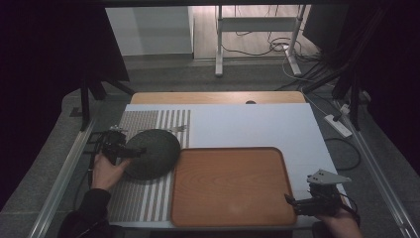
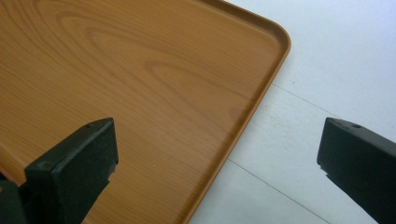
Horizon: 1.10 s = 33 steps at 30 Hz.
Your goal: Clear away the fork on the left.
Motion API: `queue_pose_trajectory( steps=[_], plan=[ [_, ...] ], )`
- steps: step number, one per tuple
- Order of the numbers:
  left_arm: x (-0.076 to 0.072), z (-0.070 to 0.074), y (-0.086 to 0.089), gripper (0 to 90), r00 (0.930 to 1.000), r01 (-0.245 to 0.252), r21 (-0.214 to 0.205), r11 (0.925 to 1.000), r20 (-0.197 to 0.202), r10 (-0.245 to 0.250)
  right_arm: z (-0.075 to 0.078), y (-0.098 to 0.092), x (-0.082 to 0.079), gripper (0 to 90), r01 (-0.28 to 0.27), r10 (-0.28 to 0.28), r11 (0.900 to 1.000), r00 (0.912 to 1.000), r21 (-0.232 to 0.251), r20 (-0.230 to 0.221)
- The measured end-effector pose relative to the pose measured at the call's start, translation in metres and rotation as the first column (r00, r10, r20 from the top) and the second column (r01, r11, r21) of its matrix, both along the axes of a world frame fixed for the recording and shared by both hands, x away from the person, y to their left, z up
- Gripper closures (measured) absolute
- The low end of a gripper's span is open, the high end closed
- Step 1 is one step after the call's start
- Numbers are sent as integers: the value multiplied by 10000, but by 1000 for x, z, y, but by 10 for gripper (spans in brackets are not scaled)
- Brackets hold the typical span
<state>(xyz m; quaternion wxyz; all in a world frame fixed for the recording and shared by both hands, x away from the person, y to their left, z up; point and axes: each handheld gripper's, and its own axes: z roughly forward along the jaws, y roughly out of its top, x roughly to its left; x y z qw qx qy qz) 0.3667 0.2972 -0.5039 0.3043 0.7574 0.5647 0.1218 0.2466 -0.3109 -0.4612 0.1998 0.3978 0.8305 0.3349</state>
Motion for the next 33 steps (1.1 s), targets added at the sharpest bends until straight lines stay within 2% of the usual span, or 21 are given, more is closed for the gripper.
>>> queue_pose_trajectory(
  steps=[5,9,13,19,22,26,29,33],
  plan=[
    [13,-1,4,15,9999,-169,92,9998,-9,169,0,0,0,0,18,-18,10000,10000,5,-17],
    [25,-1,8,11,9998,-213,-88,9997,15,213,0,0,0,0,17,-17,10000,10000,-5,-34],
    [37,-2,10,12,9997,-238,-73,9997,-55,237,0,0,0,0,2,-2,10000,10000,-15,-43],
    [52,-3,12,51,9986,-481,-13,9988,-236,480,0,0,0,0,3,-3,10000,10000,-41,-46],
    [59,-2,13,128,9969,-721,-49,9974,-334,718,0,0,0,0,-1,1,10000,10000,-46,-59],
    [69,0,17,267,9961,-752,-57,9972,-461,748,-1,1,1,0,-82,80,9999,9999,-136,-120],
    [75,0,18,428,9941,-917,130,9957,-575,922,-1,2,0,0,-127,125,9998,9999,-183,-117],
    [84,0,19,660,9939,-806,45,9967,-745,807,0,1,0,0,-10,9,9999,10000,-132,-78]
  ],
)
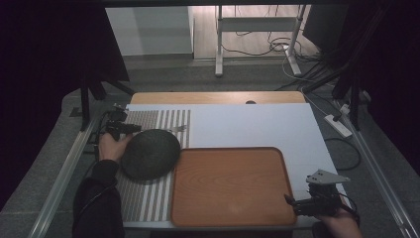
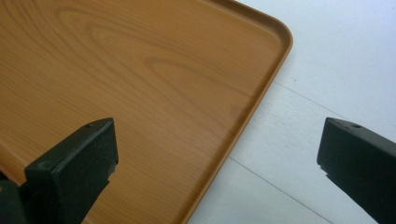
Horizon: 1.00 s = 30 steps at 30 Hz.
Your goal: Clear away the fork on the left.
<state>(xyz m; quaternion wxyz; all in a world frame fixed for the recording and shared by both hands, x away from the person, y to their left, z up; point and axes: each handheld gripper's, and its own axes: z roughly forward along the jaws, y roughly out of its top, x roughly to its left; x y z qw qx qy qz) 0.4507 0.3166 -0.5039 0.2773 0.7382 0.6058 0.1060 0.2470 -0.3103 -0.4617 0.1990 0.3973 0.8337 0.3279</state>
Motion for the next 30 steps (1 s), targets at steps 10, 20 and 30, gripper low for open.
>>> queue_pose_trajectory(
  steps=[10,20,30],
  plan=[
    [30,-14,-5,886,9988,149,917,9957,-476,-105,0,0,0,0,3,-3,10000,10000,69,23],
    [40,-21,-9,887,9954,375,1100,9932,-914,-275,0,-1,0,0,-21,20,10000,10000,76,52],
    [33,-17,-7,887,9783,1272,697,9894,-1733,-1135,0,0,-1,0,-22,22,10000,10000,50,72]
  ],
)
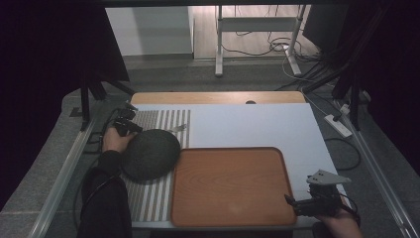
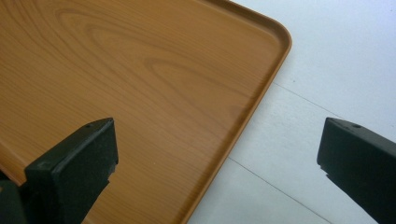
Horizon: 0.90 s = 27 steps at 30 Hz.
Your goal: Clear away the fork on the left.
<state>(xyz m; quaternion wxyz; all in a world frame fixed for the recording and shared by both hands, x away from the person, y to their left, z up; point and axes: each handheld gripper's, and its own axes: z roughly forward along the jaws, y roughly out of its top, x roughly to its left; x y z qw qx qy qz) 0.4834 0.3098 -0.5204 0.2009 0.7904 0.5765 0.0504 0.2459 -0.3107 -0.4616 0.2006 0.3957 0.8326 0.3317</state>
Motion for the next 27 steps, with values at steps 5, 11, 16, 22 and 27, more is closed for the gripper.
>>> queue_pose_trajectory(
  steps=[5,11,16,22,27],
  plan=[
    [0,0,0,888,10000,47,-41,10000,-85,-47,0,0,0,0,-12,12,10000,10000,-37,1],
    [1,4,3,773,9995,-275,-115,9996,175,277,0,0,0,0,-6,6,10000,10000,-3,10],
    [3,10,1,554,9981,-449,-534,9976,397,471,0,0,0,0,-12,12,10000,10000,-12,0],
    [6,15,-11,333,9961,-214,-649,9977,837,268,0,0,0,0,-18,18,10000,10000,-36,1],
    [11,19,-22,156,9961,-203,-1094,9938,830,294,0,0,0,0,-24,24,10000,10000,-41,-3]
  ],
)
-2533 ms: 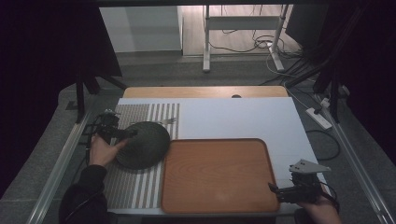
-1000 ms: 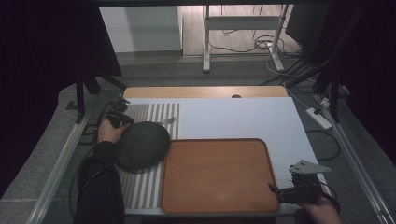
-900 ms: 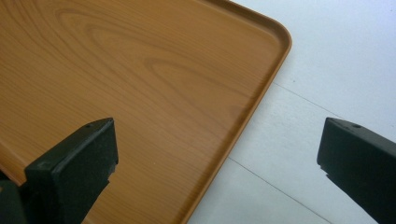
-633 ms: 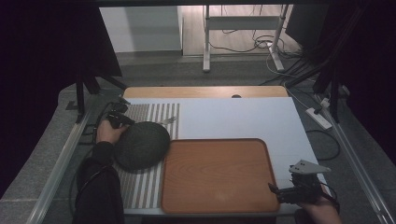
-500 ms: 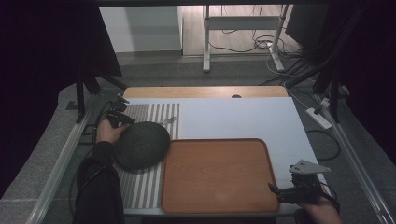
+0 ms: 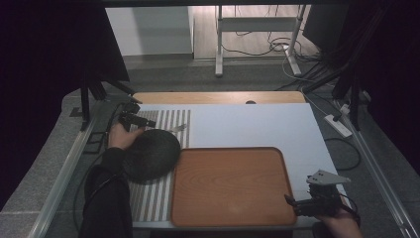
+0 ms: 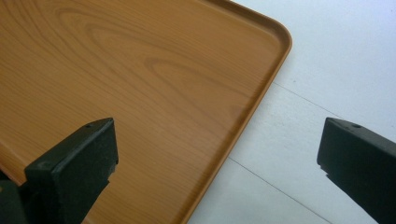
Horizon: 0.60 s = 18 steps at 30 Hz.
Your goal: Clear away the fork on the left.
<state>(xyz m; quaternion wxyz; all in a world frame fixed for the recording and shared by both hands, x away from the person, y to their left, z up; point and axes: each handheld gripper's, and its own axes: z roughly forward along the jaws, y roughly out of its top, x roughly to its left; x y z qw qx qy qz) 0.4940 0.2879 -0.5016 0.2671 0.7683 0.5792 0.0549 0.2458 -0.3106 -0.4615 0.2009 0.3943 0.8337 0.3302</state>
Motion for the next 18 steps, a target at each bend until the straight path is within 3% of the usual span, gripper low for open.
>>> queue_pose_trajectory(
  steps=[2,6,11,18],
  plan=[
    [2,0,-5,82,9997,212,-41,9998,-84,-213,0,0,0,0,-3,3,10000,10000,0,0],
    [6,-2,-22,0,9981,613,416,9973,-108,-609,0,0,0,0,19,-19,10000,10000,29,-3],
    [13,-2,-40,0,9959,851,448,9954,-338,-836,0,0,0,0,18,-18,10000,10000,6,-9],
    [21,-10,-64,0,9899,1315,969,9866,-655,-1255,0,0,0,0,19,-18,10000,10000,47,-14]
  ],
)
